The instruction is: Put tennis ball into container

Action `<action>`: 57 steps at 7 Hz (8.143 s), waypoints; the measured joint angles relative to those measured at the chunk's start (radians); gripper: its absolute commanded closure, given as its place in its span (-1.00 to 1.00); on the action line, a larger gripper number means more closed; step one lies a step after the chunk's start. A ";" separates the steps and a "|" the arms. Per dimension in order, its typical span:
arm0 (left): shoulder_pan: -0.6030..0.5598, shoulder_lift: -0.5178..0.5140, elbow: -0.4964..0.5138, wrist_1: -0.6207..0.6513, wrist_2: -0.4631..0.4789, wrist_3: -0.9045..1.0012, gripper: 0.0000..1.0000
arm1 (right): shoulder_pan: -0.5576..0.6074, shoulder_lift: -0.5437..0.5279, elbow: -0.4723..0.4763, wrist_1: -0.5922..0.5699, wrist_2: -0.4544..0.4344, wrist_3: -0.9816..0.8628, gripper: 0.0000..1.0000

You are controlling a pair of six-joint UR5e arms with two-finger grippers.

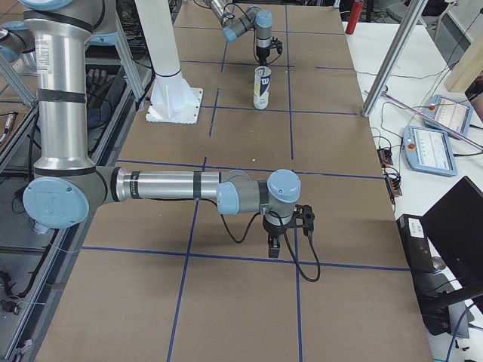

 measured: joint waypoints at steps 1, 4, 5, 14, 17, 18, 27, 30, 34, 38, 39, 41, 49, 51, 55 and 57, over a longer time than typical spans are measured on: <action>0.006 -0.004 0.004 -0.001 0.000 0.001 -0.99 | 0.000 0.000 0.000 0.000 0.000 0.000 -1.00; 0.018 -0.005 0.017 -0.002 -0.001 0.003 -0.87 | 0.000 0.000 0.000 0.000 0.000 0.000 -1.00; 0.019 -0.005 0.019 -0.004 -0.001 0.005 -0.83 | 0.000 0.000 0.000 0.000 0.000 0.000 -1.00; -0.080 -0.058 -0.175 0.124 0.018 -0.063 1.00 | 0.000 0.000 0.000 0.000 0.000 0.000 -1.00; -0.090 -0.255 -0.241 0.302 -0.077 -0.374 1.00 | 0.000 0.000 0.000 0.000 0.000 0.000 -1.00; -0.088 -0.342 -0.225 0.362 -0.089 -0.503 1.00 | 0.000 0.000 0.000 0.000 0.000 0.000 -1.00; -0.017 -0.496 -0.017 0.442 -0.032 -0.701 0.72 | 0.000 0.000 0.000 0.000 0.000 0.000 -1.00; -0.014 -0.492 -0.022 0.446 -0.037 -0.701 -0.99 | 0.000 0.000 0.000 0.000 0.000 0.000 -1.00; -0.011 -0.488 -0.022 0.447 -0.037 -0.702 -1.00 | 0.000 0.000 0.000 0.000 0.000 0.000 -1.00; -0.050 -0.350 -0.174 0.450 -0.037 -0.429 -1.00 | 0.000 0.000 0.000 0.000 0.000 0.000 -1.00; -0.092 -0.285 -0.225 0.448 -0.038 -0.274 -1.00 | 0.000 0.000 0.000 0.000 0.000 0.000 -1.00; -0.232 -0.141 -0.257 0.436 -0.069 0.107 -1.00 | 0.000 0.000 0.000 0.000 0.000 0.000 -1.00; -0.977 0.381 0.197 0.138 -0.298 1.510 -1.00 | 0.000 0.000 0.000 0.000 0.000 0.000 -1.00; -1.015 0.396 0.237 0.126 -0.373 1.543 -1.00 | 0.000 0.000 0.000 0.000 0.000 0.000 -1.00; -1.019 0.461 0.229 0.097 -0.511 1.520 -1.00 | 0.000 0.000 0.000 0.000 0.000 0.000 -1.00; -1.018 0.481 0.209 0.097 -0.512 1.520 -1.00 | 0.000 0.000 0.000 0.000 0.000 0.000 -1.00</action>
